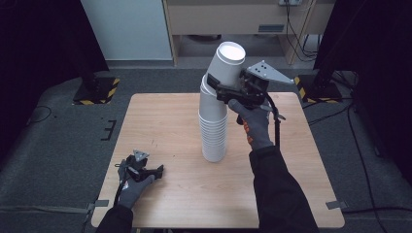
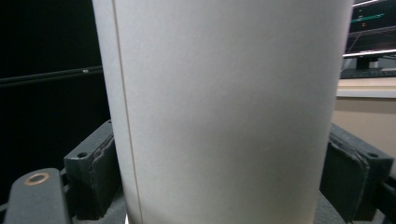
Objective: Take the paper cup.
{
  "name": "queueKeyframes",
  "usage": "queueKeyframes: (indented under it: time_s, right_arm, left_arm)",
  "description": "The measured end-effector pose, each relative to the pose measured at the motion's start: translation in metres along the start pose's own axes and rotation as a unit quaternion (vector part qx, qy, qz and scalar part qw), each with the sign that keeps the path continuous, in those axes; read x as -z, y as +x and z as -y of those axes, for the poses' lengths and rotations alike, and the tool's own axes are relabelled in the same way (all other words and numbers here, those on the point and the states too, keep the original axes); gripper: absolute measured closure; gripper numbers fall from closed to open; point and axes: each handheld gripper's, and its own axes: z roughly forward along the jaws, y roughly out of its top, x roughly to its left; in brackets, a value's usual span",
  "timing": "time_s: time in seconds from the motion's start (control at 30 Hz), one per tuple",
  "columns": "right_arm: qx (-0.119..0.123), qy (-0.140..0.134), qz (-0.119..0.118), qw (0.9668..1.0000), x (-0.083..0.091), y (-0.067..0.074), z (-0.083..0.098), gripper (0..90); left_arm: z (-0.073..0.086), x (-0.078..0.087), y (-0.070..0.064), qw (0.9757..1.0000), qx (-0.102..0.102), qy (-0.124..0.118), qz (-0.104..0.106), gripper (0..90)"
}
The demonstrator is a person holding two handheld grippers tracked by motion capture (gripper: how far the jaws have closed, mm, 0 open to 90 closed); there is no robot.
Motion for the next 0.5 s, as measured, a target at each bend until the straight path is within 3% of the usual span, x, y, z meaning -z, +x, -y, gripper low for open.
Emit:
queueKeyframes:
  time_s: [0.27,0.5]
  right_arm:
    - [-0.008,-0.011,0.021,0.9997,0.028,-0.014,-0.004,13.4]
    - [-0.017,-0.014,0.051,0.9985,0.06,-0.026,0.005,13.4]
  left_arm:
    - [0.0,0.0,0.0,1.0,0.0,0.001,0.0,3.3]
    - [0.0,0.0,0.0,1.0,0.0,0.001,0.0,3.1]
